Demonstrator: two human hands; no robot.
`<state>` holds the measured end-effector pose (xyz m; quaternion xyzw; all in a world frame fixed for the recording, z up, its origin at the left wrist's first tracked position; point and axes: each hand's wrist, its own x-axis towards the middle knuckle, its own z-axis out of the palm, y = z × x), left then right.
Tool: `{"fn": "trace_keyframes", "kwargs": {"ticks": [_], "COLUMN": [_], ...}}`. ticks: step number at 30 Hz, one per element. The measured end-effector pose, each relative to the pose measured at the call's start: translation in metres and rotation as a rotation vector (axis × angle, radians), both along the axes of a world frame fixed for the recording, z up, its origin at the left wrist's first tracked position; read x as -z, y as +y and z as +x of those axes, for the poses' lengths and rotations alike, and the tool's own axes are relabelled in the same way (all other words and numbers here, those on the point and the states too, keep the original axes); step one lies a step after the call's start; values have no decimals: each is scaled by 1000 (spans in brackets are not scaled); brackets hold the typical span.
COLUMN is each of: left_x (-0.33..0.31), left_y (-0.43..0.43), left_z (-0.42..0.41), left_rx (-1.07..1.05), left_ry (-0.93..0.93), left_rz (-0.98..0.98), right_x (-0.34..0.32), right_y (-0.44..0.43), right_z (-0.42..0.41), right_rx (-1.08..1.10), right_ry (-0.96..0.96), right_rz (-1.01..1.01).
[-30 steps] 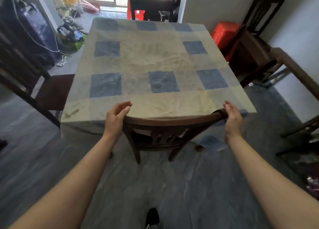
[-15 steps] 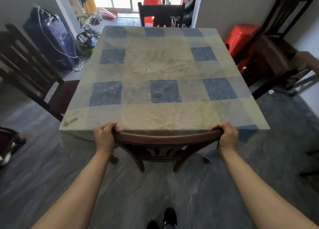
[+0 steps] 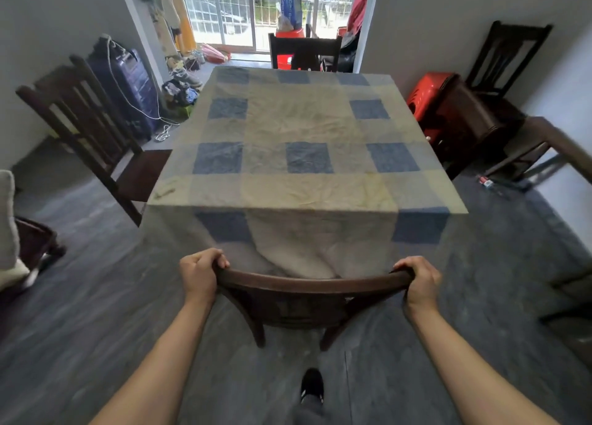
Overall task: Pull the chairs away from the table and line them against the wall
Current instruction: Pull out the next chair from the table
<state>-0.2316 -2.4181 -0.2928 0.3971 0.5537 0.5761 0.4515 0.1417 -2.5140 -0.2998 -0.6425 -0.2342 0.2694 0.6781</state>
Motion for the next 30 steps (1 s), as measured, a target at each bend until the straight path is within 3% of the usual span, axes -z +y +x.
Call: {"fn": "trace_keyframes", "kwargs": {"ticks": [11, 30], "left_x": [-6, -1], "left_y": [-147, -199], "left_z": [-41, -63], "left_rx": [29, 74], "left_ry": [-21, 20], "left_rz": [-12, -83], "right_x": [7, 2], "right_y": [-154, -215], "right_z": [-35, -53], "right_rx": [-21, -60], "right_ry": [-22, 50], "right_rz": [4, -21]}}
